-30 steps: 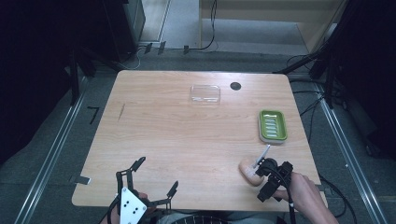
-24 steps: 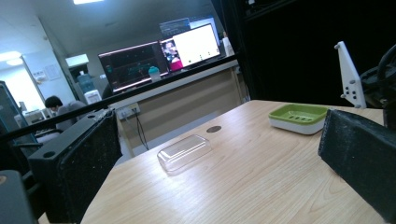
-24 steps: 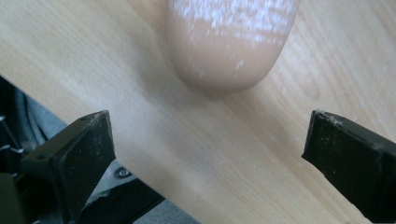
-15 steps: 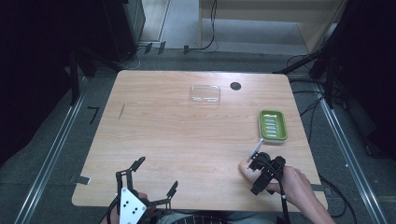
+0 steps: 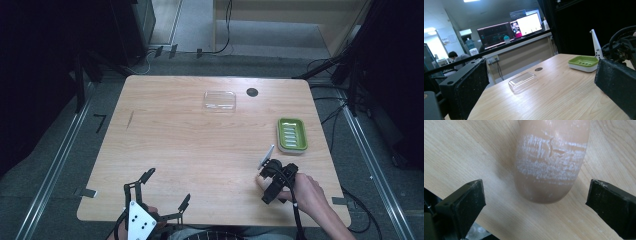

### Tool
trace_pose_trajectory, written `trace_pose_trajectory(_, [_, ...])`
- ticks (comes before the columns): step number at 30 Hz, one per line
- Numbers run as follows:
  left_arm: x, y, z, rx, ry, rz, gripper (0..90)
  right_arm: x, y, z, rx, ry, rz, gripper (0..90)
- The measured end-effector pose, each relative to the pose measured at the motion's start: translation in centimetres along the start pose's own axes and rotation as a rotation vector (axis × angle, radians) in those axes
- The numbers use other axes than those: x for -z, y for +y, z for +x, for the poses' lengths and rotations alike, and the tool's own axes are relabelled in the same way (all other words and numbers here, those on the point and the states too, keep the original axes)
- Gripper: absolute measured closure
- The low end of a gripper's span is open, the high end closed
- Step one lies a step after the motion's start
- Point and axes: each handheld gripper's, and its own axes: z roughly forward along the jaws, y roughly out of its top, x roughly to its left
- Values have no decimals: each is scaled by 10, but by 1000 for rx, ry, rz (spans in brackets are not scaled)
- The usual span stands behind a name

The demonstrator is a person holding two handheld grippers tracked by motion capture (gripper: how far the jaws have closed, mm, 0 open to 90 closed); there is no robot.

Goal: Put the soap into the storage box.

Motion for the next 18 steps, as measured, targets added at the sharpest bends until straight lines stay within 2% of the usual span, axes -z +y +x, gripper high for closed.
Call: trace_pose_trajectory(18, [0, 0, 0, 1, 0, -1, 0, -4, 18, -8, -24, 15, 1, 10])
